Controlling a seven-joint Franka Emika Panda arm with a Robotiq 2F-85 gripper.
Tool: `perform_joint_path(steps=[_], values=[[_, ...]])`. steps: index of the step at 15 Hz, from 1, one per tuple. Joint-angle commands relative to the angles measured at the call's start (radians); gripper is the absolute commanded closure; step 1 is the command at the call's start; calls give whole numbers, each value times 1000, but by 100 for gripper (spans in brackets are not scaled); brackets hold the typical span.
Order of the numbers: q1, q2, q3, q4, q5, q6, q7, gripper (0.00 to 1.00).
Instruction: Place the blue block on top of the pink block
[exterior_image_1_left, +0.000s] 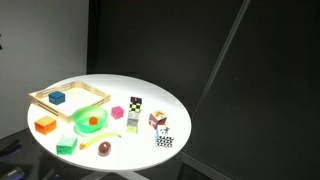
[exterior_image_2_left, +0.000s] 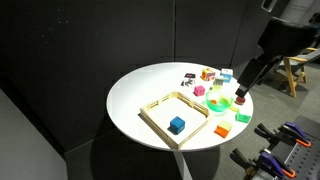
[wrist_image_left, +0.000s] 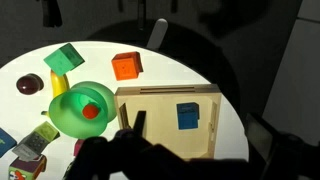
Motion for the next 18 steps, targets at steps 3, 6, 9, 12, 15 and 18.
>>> perform_joint_path(steps=[3, 6, 9, 12, 15, 18], values=[[10, 2, -10, 1, -9, -1, 7, 0], [10, 2, -10, 1, -9, -1, 7, 0], [10, 2, -10, 1, -9, -1, 7, 0], [10, 2, -10, 1, -9, -1, 7, 0], [-2, 32, -16, 19, -9, 2, 5, 0], [-16, 63, -29, 39, -12, 6, 2, 0]])
